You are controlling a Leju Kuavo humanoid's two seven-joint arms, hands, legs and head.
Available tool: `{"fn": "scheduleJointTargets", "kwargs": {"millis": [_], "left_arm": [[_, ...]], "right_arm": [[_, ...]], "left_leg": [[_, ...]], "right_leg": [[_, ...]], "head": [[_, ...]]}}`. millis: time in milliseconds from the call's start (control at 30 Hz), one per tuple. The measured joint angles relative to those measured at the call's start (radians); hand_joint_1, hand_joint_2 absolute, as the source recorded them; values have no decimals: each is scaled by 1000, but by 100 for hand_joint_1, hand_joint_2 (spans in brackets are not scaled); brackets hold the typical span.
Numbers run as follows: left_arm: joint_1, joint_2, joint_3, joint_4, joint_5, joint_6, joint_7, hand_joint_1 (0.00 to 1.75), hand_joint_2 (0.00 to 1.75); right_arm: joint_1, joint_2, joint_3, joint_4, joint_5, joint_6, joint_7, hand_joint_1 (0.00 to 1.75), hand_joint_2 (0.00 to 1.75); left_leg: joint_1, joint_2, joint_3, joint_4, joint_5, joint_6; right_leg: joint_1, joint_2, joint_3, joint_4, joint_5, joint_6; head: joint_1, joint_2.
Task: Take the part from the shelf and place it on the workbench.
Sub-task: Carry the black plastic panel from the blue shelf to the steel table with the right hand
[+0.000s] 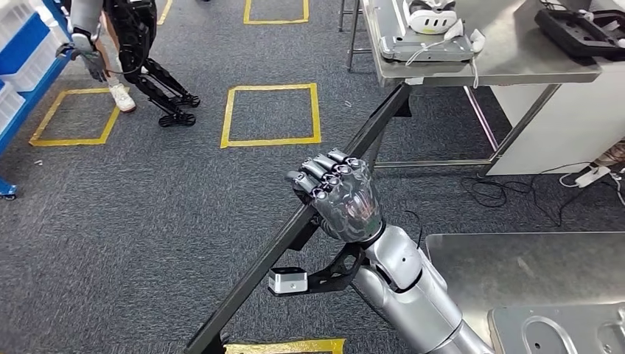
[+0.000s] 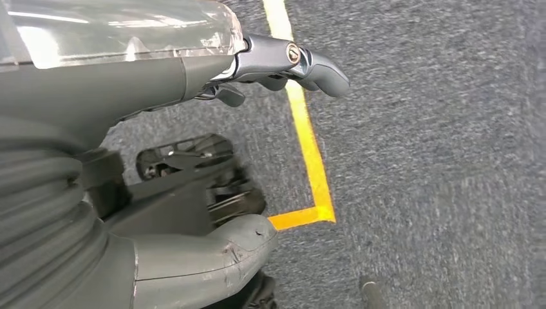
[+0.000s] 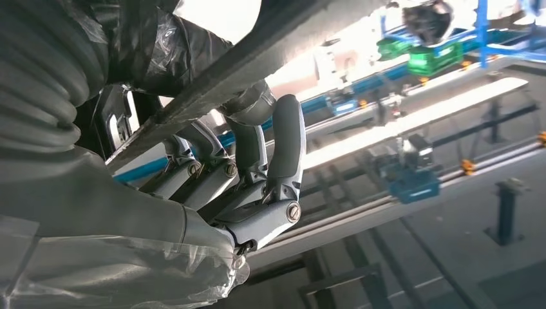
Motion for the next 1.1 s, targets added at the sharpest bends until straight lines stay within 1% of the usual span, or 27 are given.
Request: {"fn": "scheduleJointTargets", "kwargs": {"millis": [33,67,100,133,167,200,233,267,333,367,400,433,467,500,567,633,700,767,800,833,867,900,933,967,1000,1067,1100], "left_arm": [[-1,0,0,0,1,1,-1,0,175],[-2,0,0,0,1,1,-2,0,175],[-3,1,-1,0,1,2,-2,0,175],[-4,1,-2,0,2,3,-1,0,175],[-5,1,-3,0,1,4,0,0,175],[-7,2,-5,0,1,5,0,0,175],[-9,2,-6,0,0,5,1,0,175],[-12,2,-8,0,0,5,1,0,175],[-14,4,-9,0,0,5,2,0,175],[-14,5,-9,0,0,5,2,0,175],[-14,7,-9,0,0,5,3,0,175],[-14,8,-9,0,0,5,3,0,175],[-14,8,-9,0,0,5,3,0,175],[-15,9,-9,0,0,5,3,0,175],[-17,9,-9,0,-1,5,3,0,175],[-19,10,-10,0,-1,7,2,0,175],[-23,10,-12,0,-1,8,1,0,175],[-30,12,-14,0,1,10,0,0,175],[-34,13,-14,-1,3,11,-1,0,175],[-36,15,-14,-1,5,11,-1,0,175],[-36,16,-15,-1,6,11,0,0,175],[-36,17,-15,-1,7,10,1,0,175],[-35,18,-15,-1,7,9,3,0,175],[-35,18,-16,-1,6,8,6,0,175],[-35,19,-17,-1,4,8,10,0,175],[-33,21,-19,-1,2,8,14,0,175],[-31,23,-19,-1,5,7,14,0,175]], "right_arm": [[-3,-1,-1,-2,0,0,2,175,175],[-7,-2,-2,-6,1,0,4,175,175],[-9,-2,-4,-10,3,0,5,175,175],[-11,-3,-8,-13,5,0,5,175,175],[-12,-5,-12,-17,9,0,4,175,175],[-13,-6,-18,-21,12,0,2,175,175],[-15,-7,-25,-25,15,0,1,175,175],[-18,-9,-32,-29,17,0,0,175,175],[-23,-10,-42,-33,18,0,0,175,175],[-24,-11,-45,-33,18,0,0,175,175],[-23,-12,-47,-33,18,0,0,175,175],[-23,-13,-49,-33,18,0,0,175,175],[-23,-14,-50,-34,18,0,0,175,175],[-23,-15,-51,-34,18,0,0,175,175],[-25,-15,-54,-36,18,0,-1,175,175],[-28,-16,-57,-38,20,0,0,175,175],[-32,-16,-62,-40,24,0,4,175,175],[-46,-17,-65,-40,29,0,14,175,175],[-56,-17,-65,-40,31,0,19,175,175],[-65,-17,-64,-39,33,0,24,175,175],[-72,-17,-64,-38,35,0,29,175,175],[-76,-18,-64,-38,38,1,34,175,175],[-78,-18,-63,-37,42,1,40,175,175],[-78,-18,-62,-36,47,1,47,175,175],[-80,-18,-61,-36,52,1,53,175,175],[-83,-18,-58,-36,59,1,62,175,175],[-84,-17,-54,-35,60,1,64,175,175]], "left_leg": [[2,-23,30,-68,28,1],[4,-42,51,-118,45,3],[4,-58,63,-145,50,5],[2,-63,65,-152,47,8],[1,-55,65,-155,50,13],[2,-45,66,-160,55,20],[4,-35,67,-166,60,28],[5,-23,68,-172,64,36],[2,2,69,-177,67,45],[1,16,68,-176,66,46],[0,28,68,-176,65,47],[0,42,68,-175,64,47],[0,53,69,-174,61,45],[0,63,71,-173,58,43],[-4,80,75,-170,51,34],[-9,94,78,-169,45,24],[-9,105,81,-168,40,14],[-5,80,70,-136,13,5],[-3,58,50,-92,-12,2],[-3,36,20,-27,-44,0],[-3,25,-16,45,-72,-2],[-2,19,-47,102,-87,-3],[-2,17,-65,129,-84,-3],[-2,16,-64,114,-59,-1],[-2,10,-45,60,-19,1],[1,-27,8,-78,50,7],[2,-46,27,-124,65,9]], "right_leg": [[1,12,-2,4,-1,3],[0,22,-7,8,-1,9],[-1,32,-13,10,1,15],[-2,42,-18,10,4,23],[-4,51,-22,8,8,30],[-5,52,-24,8,9,35],[-4,35,-30,18,1,38],[-2,9,-45,49,-19,41],[-1,-44,-97,161,-82,46],[-3,-53,-127,225,-109,49],[-5,-56,-146,267,-119,51],[-7,-59,-151,278,-113,53],[-8,-64,-133,244,-88,54],[-8,-75,-99,183,-54,53],[-1,-109,-31,55,-12,47],[8,-121,-9,8,-8,37],[6,-102,-11,5,-6,27],[0,-87,-8,0,-3,14],[-3,-79,-7,-2,-1,8],[-3,-71,-7,-2,-1,4],[-2,-62,-7,-2,-1,1],[-2,-51,-6,-2,-1,0],[-1,-39,-6,-1,-1,0],[-1,-27,-6,1,-1,0],[-1,-15,-5,3,-2,2],[-2,8,-8,10,-5,7],[-2,19,-12,13,-5,12]], "head": [[0,0],[0,0],[0,0],[0,0],[0,0],[0,0],[2,0],[3,0],[5,0],[4,0],[4,0],[4,0],[4,0],[5,0],[4,0],[4,0],[4,0],[4,0],[4,0],[4,0],[4,0],[4,0],[4,0],[4,0],[3,0],[4,0],[4,0]]}}
